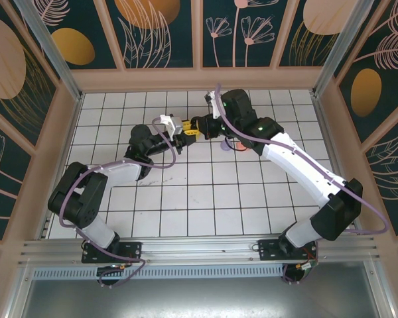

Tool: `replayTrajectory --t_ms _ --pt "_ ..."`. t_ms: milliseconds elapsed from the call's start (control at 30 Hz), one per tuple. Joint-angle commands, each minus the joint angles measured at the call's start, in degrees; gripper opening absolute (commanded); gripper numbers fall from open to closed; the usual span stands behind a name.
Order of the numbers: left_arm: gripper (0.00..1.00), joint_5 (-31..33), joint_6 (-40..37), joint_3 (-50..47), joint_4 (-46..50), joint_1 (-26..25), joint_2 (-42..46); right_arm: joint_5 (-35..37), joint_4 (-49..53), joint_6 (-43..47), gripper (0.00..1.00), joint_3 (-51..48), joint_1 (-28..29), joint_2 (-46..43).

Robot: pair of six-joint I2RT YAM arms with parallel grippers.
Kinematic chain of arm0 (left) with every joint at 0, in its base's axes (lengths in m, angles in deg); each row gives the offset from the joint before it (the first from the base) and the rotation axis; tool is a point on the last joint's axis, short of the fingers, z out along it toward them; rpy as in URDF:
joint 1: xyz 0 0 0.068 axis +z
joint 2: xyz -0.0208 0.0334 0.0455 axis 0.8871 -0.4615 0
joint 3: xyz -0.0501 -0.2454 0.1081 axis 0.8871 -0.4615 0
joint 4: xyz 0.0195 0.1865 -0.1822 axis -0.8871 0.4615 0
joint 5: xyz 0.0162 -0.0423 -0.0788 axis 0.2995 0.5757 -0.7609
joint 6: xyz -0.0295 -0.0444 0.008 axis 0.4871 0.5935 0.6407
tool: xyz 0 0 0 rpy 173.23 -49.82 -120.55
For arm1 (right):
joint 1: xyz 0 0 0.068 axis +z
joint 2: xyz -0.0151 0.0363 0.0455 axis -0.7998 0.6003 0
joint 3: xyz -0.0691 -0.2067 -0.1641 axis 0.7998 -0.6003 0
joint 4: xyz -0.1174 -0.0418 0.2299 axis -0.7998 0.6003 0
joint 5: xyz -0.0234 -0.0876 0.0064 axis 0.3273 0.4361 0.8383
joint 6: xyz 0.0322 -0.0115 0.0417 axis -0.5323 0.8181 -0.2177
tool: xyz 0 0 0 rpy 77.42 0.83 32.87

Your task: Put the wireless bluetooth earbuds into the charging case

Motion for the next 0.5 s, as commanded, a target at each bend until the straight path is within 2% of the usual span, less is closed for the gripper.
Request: replayTrajectory --t_ms 0,200,467 --pt "0.00 0.8 0.6 0.7 -2.9 -0.3 -0.7 -0.4 -2.8 -1.5 0.00 -0.8 0.1 -3.3" --pt "0.00 1.3 0.6 0.6 -4.0 -0.4 -0.6 1.6 -4.9 -2.8 0.00 -2.3 -0.1 -6.2" --pt "0.00 2.7 0.1 0.3 -8.7 -0.4 -0.1 6.1 -23.7 -7.2 0.01 -14.5 -0.1 -14.5"
